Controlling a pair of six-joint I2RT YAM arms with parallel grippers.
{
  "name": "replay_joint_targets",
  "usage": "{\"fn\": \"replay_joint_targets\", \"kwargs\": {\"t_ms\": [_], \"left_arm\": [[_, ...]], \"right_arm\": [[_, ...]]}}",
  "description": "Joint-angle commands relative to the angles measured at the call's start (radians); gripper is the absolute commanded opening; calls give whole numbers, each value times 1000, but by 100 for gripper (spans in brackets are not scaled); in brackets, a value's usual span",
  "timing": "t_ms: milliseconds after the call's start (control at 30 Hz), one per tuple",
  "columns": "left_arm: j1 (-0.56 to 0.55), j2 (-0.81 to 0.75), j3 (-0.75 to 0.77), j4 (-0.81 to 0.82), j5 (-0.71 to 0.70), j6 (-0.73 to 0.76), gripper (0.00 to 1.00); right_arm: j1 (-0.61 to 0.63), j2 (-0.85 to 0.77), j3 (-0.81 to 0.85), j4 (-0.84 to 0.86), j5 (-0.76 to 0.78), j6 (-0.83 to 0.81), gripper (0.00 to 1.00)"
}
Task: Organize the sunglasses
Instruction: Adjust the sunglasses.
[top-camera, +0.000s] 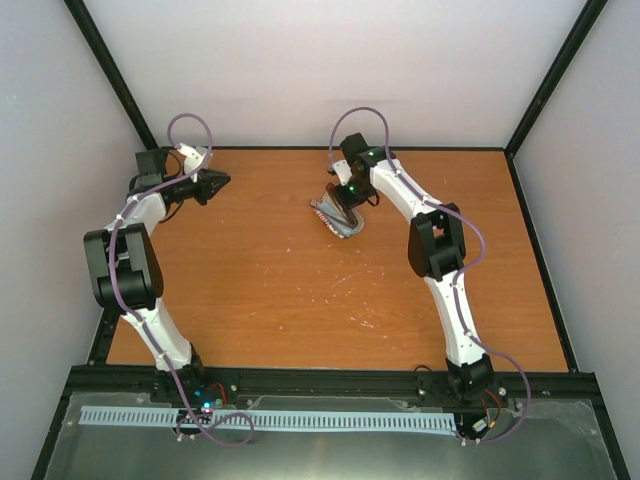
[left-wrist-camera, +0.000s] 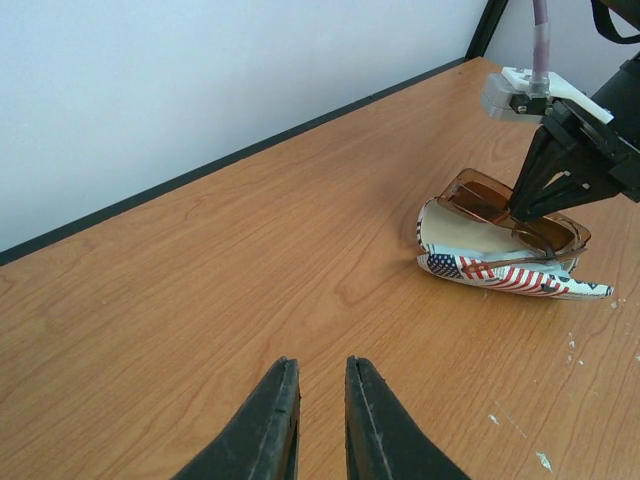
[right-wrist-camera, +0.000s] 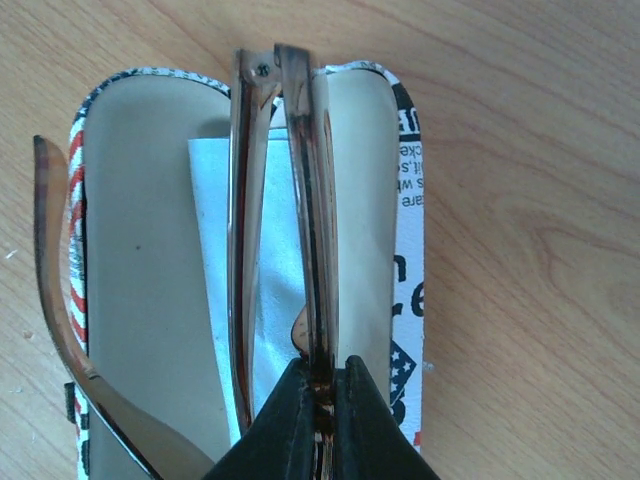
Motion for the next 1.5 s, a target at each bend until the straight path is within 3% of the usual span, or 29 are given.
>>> {"fn": "replay_joint_targets", "kwargs": {"t_ms": [0, 467, 800, 933, 1200, 1467], "left_arm": [[9, -2, 33, -3, 20, 25, 16], [9, 6, 50, -2, 30, 19, 17], [9, 1, 50, -38, 49, 26, 16], [-5, -18, 88, -115, 158, 67, 3], [-157, -99, 143, -314, 382, 175, 1], [-331, -276, 21, -213, 443, 116, 1]], "right_arm": [[1, 13, -7, 0, 34, 21, 3], [-30, -65, -94, 130, -36, 121, 3], [-41, -152, -133, 183, -160, 85, 3], [-51, -205, -162, 229, -238, 90, 3], [-74, -254, -146, 240, -490, 95, 3], [-75, -246, -137, 237, -700, 98, 3]]}}
